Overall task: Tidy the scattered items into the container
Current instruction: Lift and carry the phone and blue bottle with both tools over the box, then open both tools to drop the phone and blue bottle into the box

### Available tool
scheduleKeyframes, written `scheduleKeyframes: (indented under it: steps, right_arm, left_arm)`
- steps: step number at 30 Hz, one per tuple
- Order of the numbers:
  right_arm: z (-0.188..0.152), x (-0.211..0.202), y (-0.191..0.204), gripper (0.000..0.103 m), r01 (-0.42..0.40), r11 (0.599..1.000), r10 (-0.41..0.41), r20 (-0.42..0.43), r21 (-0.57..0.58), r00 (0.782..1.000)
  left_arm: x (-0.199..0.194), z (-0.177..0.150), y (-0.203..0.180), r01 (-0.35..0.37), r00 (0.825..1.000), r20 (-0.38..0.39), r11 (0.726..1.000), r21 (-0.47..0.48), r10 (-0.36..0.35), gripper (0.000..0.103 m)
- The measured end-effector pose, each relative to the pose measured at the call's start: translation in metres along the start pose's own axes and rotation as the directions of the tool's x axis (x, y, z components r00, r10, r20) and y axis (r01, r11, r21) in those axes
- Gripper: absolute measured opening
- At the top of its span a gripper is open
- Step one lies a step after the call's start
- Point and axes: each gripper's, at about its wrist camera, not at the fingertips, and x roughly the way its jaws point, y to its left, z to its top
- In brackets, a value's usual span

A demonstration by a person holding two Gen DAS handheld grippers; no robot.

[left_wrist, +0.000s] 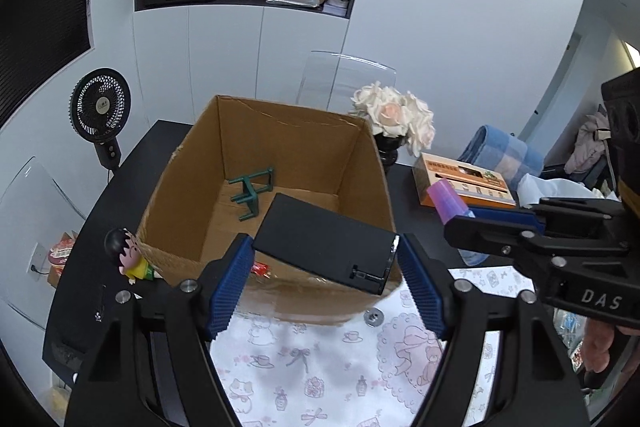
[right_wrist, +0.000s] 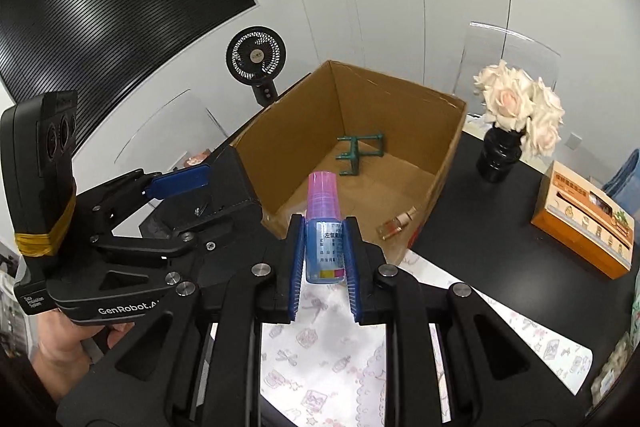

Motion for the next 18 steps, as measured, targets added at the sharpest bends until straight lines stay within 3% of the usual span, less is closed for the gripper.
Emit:
scheduleKeyframes:
  steps: [9, 18]
  right_arm:
    - [0.046, 0.058, -0.017, 0.019, 0.036, 0.999, -0.034, -0.086, 0.023, 0.996]
    - [0.075, 0.1, -0.033, 0.019, 0.056, 0.997, -0.048, -0.145, 0.052, 0.988]
  left_arm:
    - [0.04, 0.032, 0.04, 0.005, 0.998, -0.063, 0.999, -0.041, -0.008, 0.072]
    - [0.087, 0.038, 0.064, -0.008, 0.988, -0.152, 0.997, -0.072, -0.003, 0.072]
